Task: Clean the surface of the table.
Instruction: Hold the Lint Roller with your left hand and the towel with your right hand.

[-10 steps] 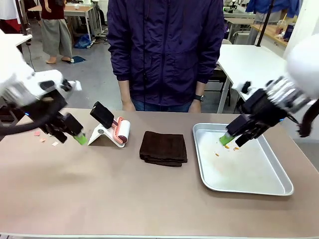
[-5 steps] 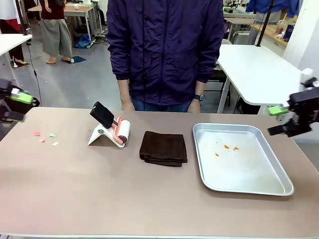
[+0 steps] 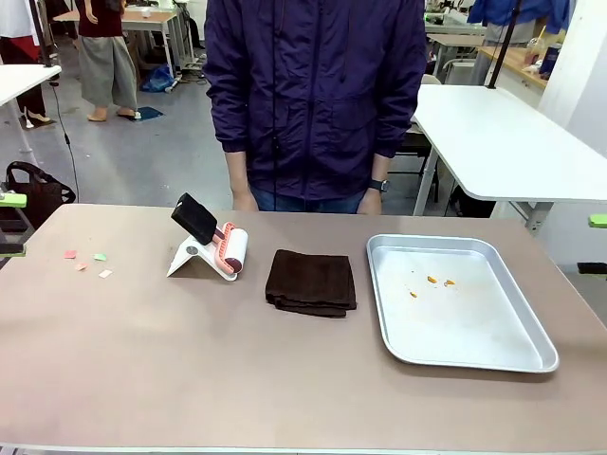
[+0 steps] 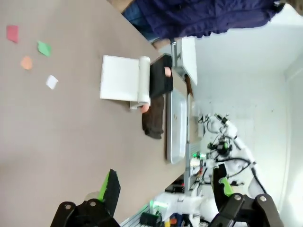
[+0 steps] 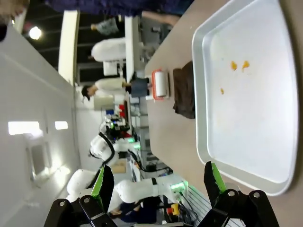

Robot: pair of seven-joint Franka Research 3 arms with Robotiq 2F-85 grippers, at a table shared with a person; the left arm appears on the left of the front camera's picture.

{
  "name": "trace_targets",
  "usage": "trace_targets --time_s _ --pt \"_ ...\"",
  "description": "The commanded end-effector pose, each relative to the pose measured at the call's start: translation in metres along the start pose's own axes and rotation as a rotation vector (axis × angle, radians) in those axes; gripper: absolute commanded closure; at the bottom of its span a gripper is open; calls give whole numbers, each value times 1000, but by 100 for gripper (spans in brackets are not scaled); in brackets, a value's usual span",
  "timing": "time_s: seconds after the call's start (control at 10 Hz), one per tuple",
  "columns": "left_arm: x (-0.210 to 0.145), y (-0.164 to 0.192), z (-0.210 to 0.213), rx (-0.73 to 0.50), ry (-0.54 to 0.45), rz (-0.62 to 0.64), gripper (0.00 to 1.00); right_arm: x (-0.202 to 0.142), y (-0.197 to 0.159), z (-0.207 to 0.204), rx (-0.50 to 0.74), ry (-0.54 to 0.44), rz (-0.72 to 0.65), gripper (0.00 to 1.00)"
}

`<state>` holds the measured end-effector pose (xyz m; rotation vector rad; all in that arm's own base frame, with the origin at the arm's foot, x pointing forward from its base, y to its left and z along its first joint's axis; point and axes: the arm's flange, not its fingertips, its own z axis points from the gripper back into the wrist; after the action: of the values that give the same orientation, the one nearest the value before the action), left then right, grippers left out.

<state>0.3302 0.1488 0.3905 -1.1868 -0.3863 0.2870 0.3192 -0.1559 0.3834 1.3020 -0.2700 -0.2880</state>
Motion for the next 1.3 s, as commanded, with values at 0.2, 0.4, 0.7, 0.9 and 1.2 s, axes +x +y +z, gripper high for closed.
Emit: trace_targets --time_s 0.2,0.4,0.7,0.9,1.2 --pt "-68 -16 -37 57 -134 103 0 -23 -24 -8 16 -77 -3 0" --pt "6 7 3 -19 -74 57 0 2 -25 12 30 -57 -42 0" --pt "6 7 3 -19 -74 57 0 2 -25 12 30 -57 -42 0" --pt "11 -18 -8 69 -76 13 0 2 -8 -6 -43 -49 10 0" --pt "22 -98 -46 143 -19 -184 0 6 69 -73 -231 -85 164 0"
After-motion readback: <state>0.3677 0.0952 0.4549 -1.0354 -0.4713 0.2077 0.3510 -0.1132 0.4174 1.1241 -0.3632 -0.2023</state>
